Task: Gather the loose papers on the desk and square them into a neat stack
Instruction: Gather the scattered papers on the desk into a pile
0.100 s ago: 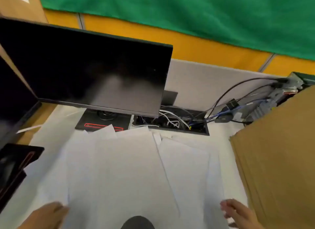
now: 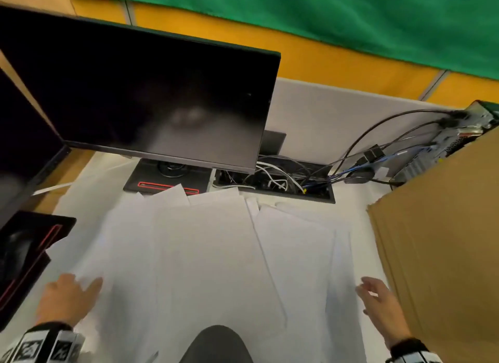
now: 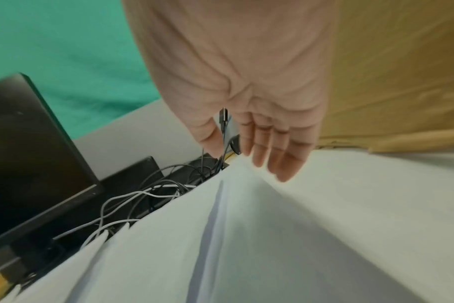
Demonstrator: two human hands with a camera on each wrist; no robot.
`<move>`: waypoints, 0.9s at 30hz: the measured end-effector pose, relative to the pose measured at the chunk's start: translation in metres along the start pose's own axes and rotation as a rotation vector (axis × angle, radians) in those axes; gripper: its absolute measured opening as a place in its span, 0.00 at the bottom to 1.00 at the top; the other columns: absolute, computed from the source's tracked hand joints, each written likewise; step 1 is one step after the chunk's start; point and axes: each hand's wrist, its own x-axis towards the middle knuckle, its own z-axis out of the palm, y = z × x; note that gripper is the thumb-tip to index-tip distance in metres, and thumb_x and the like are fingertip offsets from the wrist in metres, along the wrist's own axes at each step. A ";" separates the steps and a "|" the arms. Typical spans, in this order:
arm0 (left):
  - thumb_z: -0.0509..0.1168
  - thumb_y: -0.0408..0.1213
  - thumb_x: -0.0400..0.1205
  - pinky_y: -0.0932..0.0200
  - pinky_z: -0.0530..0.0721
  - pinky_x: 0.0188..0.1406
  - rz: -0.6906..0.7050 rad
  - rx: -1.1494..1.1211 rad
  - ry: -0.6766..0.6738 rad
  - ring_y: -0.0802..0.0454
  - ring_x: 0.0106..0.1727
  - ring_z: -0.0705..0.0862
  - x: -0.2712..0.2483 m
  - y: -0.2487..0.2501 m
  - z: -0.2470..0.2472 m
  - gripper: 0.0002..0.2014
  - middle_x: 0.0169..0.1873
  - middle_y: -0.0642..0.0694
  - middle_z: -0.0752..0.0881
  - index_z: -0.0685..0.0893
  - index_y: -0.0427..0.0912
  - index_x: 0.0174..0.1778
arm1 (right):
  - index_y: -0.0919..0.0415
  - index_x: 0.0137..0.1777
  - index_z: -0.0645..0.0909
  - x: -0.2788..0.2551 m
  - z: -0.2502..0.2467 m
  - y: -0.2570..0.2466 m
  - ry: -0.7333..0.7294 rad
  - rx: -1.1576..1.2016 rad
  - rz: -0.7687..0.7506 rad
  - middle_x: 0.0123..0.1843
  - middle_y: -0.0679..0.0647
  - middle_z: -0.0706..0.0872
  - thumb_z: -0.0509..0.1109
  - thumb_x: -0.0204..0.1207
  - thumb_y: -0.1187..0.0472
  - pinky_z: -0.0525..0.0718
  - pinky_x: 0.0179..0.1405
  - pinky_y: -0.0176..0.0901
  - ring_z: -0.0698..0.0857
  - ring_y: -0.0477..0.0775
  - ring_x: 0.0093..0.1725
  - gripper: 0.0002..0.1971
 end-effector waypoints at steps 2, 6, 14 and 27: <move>0.63 0.56 0.76 0.35 0.69 0.68 -0.126 0.025 0.033 0.24 0.69 0.71 0.006 0.018 -0.002 0.40 0.69 0.21 0.71 0.68 0.21 0.69 | 0.67 0.73 0.71 0.014 0.012 -0.015 0.023 -0.056 0.088 0.64 0.65 0.81 0.69 0.78 0.56 0.78 0.63 0.59 0.80 0.67 0.63 0.26; 0.59 0.56 0.78 0.41 0.63 0.71 -0.197 -0.064 0.014 0.26 0.73 0.68 0.009 0.037 0.013 0.41 0.70 0.20 0.70 0.67 0.17 0.69 | 0.72 0.69 0.73 0.037 0.039 -0.029 -0.021 -0.074 0.134 0.68 0.69 0.80 0.70 0.74 0.45 0.75 0.65 0.56 0.79 0.68 0.66 0.33; 0.60 0.38 0.82 0.44 0.72 0.66 0.053 -0.252 -0.233 0.28 0.67 0.76 -0.029 0.084 0.037 0.23 0.66 0.22 0.77 0.71 0.21 0.64 | 0.65 0.61 0.80 0.022 0.084 -0.069 -0.256 0.227 0.093 0.57 0.63 0.88 0.74 0.74 0.54 0.83 0.54 0.52 0.86 0.64 0.53 0.20; 0.68 0.57 0.72 0.44 0.79 0.66 0.032 -0.278 -0.382 0.35 0.68 0.76 -0.057 0.131 0.056 0.42 0.70 0.31 0.73 0.65 0.29 0.73 | 0.59 0.57 0.84 0.004 0.113 -0.075 -0.412 0.384 0.116 0.52 0.58 0.91 0.83 0.63 0.52 0.85 0.49 0.49 0.88 0.58 0.53 0.24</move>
